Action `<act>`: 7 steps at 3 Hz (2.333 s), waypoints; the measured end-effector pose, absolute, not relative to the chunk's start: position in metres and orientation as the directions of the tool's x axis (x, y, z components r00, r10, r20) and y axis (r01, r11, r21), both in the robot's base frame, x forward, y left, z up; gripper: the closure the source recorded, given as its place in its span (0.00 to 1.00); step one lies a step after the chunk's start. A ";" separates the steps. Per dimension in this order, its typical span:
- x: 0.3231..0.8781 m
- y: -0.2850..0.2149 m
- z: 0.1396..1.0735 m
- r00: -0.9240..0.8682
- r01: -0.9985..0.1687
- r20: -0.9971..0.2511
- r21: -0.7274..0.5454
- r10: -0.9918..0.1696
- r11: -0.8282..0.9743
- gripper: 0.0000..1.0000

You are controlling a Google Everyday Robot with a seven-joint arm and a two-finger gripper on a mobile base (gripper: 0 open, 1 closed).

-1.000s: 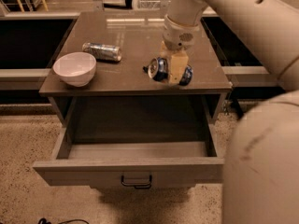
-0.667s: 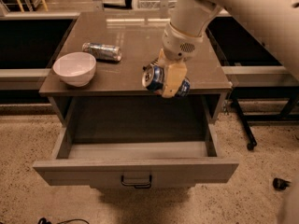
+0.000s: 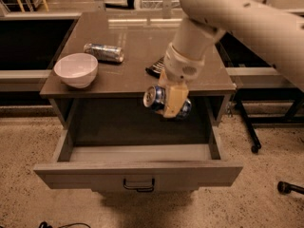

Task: Place pepsi can into top drawer

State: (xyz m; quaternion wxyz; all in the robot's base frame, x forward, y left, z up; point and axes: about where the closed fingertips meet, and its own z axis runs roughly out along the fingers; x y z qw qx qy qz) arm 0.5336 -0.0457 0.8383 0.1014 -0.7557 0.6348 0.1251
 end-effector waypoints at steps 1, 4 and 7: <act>0.511 -0.069 0.787 0.077 -0.997 -0.324 -0.021 -0.943 -0.074 1.00; 0.591 -0.070 0.705 -0.118 -0.955 -0.485 -0.182 -0.867 0.233 0.82; 0.569 -0.059 0.680 -0.124 -0.964 -0.548 -0.133 -0.827 0.232 0.05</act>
Offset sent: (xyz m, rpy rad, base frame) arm 0.0822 -0.0259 -0.1157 0.2156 -0.4491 -0.4731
